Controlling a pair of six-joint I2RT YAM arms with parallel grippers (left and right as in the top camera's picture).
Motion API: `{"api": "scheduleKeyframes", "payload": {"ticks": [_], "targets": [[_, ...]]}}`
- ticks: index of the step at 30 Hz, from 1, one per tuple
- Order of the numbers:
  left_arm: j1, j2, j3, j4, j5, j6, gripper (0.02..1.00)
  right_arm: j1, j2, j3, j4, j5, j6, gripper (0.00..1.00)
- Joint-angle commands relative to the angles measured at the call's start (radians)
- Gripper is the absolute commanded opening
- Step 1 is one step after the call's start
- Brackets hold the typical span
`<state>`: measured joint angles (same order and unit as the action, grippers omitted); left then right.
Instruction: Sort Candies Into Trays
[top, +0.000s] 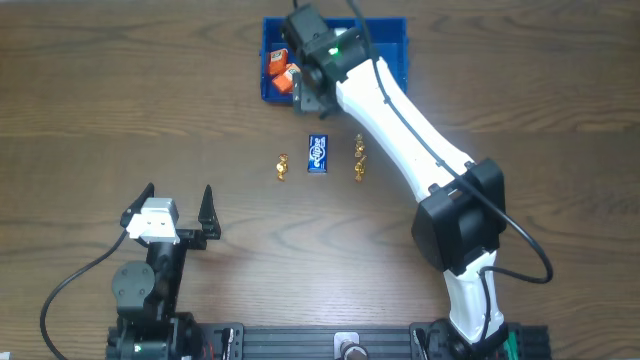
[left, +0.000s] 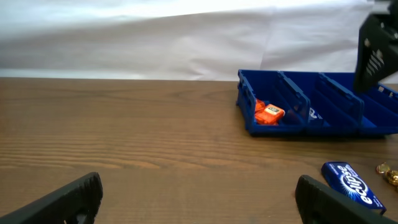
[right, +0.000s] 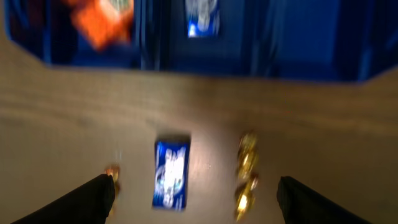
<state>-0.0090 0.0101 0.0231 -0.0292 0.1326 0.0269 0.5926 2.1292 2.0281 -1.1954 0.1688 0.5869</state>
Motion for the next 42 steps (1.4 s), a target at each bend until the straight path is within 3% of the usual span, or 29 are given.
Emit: {"api": "scheduleKeyframes", "payload": {"ticks": [1, 10, 20, 25, 32, 37, 42], "targets": [[0.004, -0.006, -0.018, -0.035, 0.022, 0.003, 0.996, 0.018, 0.048, -0.045, -0.023, -0.048, 0.08, 0.866], [0.004, -0.006, -0.018, -0.035, 0.022, 0.003, 0.998, 0.04, 0.203, -0.055, 0.016, -0.124, 0.09, 0.862], [0.004, -0.006, -0.018, -0.035, 0.022, 0.003, 0.998, 0.049, 0.262, -0.064, 0.045, -0.172, 0.09, 0.783], [0.004, -0.006, -0.018, -0.035, 0.022, 0.003, 0.998, 0.049, 0.263, -0.064, 0.047, -0.171, 0.09, 0.612], [0.004, -0.006, -0.018, -0.035, 0.022, 0.003, 0.996, 0.048, 0.263, -0.084, 0.064, -0.171, 0.09, 0.231], [0.004, -0.006, -0.018, -0.035, 0.022, 0.003, 0.998, 0.048, 0.263, -0.084, 0.064, -0.161, 0.091, 0.095], [0.004, -0.006, -0.018, -0.035, 0.021, 0.003, 0.998, 0.048, 0.225, -0.063, 0.042, -0.103, 0.09, 0.038]]}}
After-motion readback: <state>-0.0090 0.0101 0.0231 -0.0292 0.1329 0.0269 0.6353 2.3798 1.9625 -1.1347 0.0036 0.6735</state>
